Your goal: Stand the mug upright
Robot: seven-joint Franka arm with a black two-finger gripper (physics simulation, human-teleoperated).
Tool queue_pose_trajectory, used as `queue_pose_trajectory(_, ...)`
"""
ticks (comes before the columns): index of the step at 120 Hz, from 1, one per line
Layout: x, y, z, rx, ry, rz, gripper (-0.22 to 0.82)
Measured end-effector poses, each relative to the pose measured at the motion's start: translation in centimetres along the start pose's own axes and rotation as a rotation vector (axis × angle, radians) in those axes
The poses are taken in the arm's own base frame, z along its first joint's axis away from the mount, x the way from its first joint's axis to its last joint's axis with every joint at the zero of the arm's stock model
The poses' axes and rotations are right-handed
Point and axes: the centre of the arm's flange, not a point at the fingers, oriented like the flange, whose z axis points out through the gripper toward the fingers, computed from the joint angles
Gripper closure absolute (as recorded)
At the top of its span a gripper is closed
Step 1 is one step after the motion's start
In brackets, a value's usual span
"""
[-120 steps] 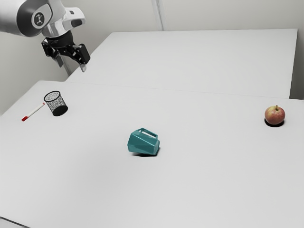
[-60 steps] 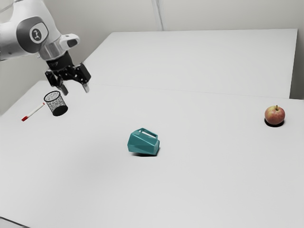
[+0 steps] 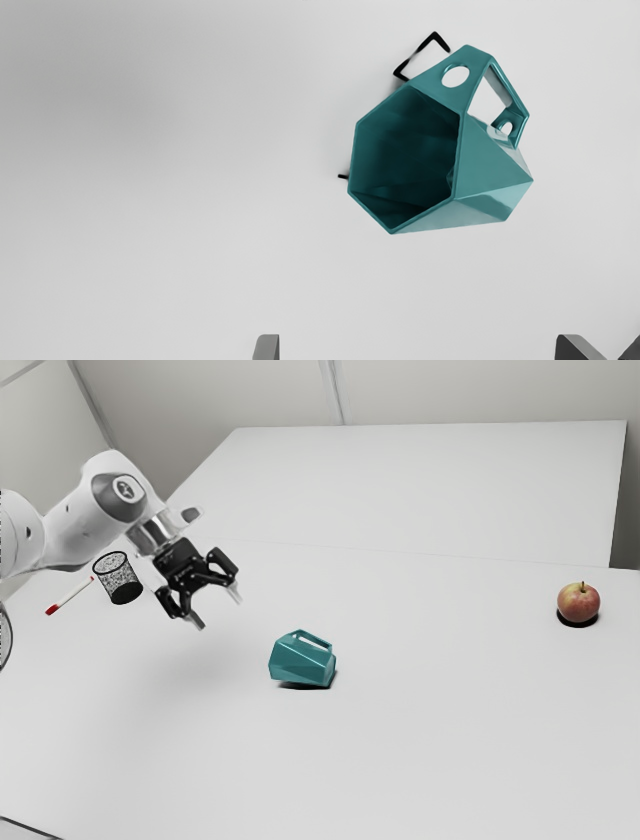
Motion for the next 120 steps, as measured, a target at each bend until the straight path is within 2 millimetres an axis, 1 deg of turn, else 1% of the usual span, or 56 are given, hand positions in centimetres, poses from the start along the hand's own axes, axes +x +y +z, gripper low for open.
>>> queue_pose_trajectory(23, 2.2, -1.0, 3.3, -0.092, -0.057, -0.058, 0.00)
queue_pose_trajectory(58, 3.9, -1.3, 7.6, -0.208, -0.131, -0.122, 0.00)
queue_pose_trajectory(72, 4.6, -0.8, 8.2, -0.250, -0.132, -0.132, 0.00)
queue_pose_trajectory(81, 4.9, 0.2, 8.7, -0.268, -0.126, -0.125, 0.00)
queue_pose_trajectory(88, 5.4, 0.6, 8.7, -0.277, -0.112, -0.123, 0.00)
queue_pose_trajectory(100, 6.1, 0.6, 9.0, -0.288, -0.097, -0.131, 0.00)
queue_pose_trajectory(112, 6.9, 0.2, 10.0, -0.298, -0.096, -0.149, 0.00)
queue_pose_trajectory(120, 7.2, 0.3, 10.8, -0.306, -0.100, -0.155, 0.00)
